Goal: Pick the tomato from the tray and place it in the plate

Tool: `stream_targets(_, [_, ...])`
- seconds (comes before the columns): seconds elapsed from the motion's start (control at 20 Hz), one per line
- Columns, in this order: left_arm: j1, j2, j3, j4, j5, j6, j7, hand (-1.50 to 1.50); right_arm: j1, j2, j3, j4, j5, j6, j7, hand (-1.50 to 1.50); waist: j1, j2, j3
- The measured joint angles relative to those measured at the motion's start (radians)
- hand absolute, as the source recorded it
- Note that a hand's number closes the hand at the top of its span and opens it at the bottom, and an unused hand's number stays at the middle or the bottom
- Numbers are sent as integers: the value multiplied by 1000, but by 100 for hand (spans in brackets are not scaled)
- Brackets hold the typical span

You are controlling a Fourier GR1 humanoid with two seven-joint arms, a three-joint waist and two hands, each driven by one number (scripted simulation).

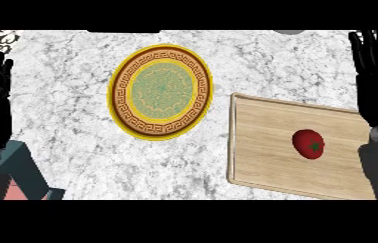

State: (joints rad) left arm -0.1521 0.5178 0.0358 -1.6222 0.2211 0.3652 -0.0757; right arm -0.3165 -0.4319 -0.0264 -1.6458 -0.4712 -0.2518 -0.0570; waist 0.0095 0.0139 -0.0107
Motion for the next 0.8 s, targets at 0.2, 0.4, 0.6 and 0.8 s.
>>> stream_targets(0.2, [-7, -7, -51, 30, -17, -32, 39, 0, 14, 12, 117, -81, -10, 129, 1, -150, -15, -8, 7])
stream_targets(0.4, [-11, -16, -117, 68, -28, -72, 81, 0, -52, -91, 217, -196, 96, 284, -41, 150, -44, -31, 0])
stream_targets(0.6, [-31, -38, -167, 95, -29, -104, 121, 0, 43, -162, 329, -233, 302, 344, -183, -150, -57, -22, 9])
stream_targets(0.8, [-62, -67, -201, 129, -42, -119, 135, 0, 209, -172, 415, -155, 456, 359, -437, -150, -49, -14, 16])
